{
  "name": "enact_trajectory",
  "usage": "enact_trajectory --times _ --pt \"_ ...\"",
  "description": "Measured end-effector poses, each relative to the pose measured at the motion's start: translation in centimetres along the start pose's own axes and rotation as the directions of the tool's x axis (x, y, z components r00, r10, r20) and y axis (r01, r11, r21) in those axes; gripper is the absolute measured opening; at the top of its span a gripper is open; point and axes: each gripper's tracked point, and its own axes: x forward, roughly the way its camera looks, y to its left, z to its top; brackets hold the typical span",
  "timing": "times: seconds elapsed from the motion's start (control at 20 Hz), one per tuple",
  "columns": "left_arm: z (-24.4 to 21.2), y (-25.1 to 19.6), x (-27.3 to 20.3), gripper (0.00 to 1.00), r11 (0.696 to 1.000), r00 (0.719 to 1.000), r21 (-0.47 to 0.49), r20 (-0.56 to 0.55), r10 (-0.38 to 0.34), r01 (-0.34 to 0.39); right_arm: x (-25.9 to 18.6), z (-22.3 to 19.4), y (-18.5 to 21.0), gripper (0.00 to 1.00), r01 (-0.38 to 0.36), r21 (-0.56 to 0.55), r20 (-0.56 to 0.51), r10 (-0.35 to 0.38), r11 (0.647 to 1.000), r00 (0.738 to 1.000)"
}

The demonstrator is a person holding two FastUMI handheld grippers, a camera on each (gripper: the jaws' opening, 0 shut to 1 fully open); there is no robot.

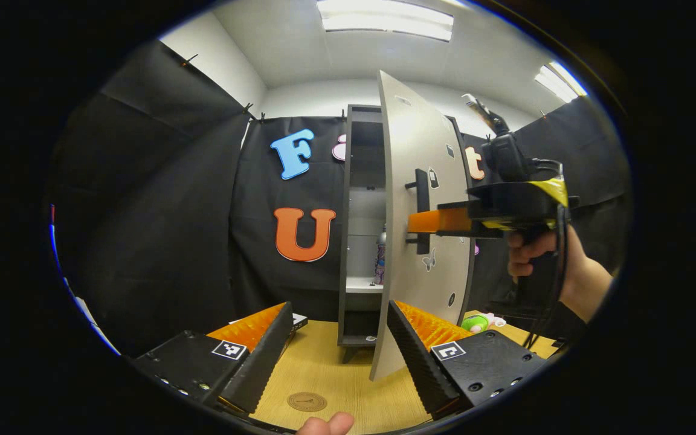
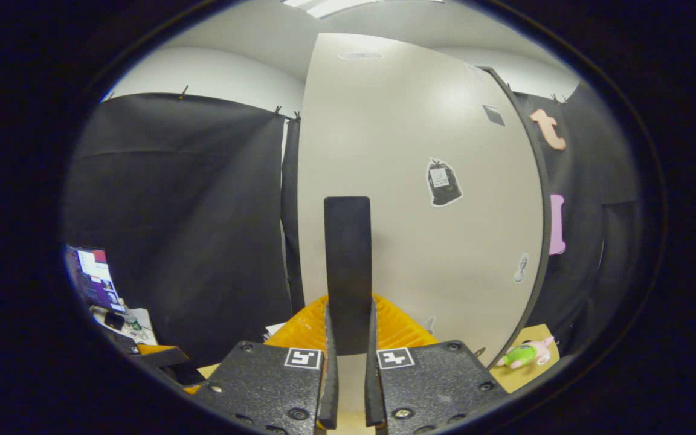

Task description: Open the cabinet door with the right hand, grasp the bottle in the cabinet with the left hand and place it on the coaster, then close the cabinet door with the right hand.

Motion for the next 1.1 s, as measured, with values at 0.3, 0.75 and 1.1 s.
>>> enact_trajectory --times 0.3,0.75,1.1 --pt "-0.1 -2.5 0.0 0.95 0.999 0.999 -0.01 -0.003 -0.032 0.032 -5.5 0.3 -1.4 0.2 0.054 0.01 0.007 -0.055 0.998 0.998" --pt "-0.5 -6.0 -0.1 0.95 0.996 0.996 -0.007 -0.008 -0.092 0.092 -14.5 -0.4 -9.1 0.17 0.245 -0.001 0.037 -0.245 0.969 0.969" --pt "-0.7 -8.7 -0.2 0.95 0.989 0.989 -0.009 -0.01 -0.148 0.148 -19.3 -0.3 -15.6 0.05 0.366 0.049 0.034 -0.368 0.929 0.929"
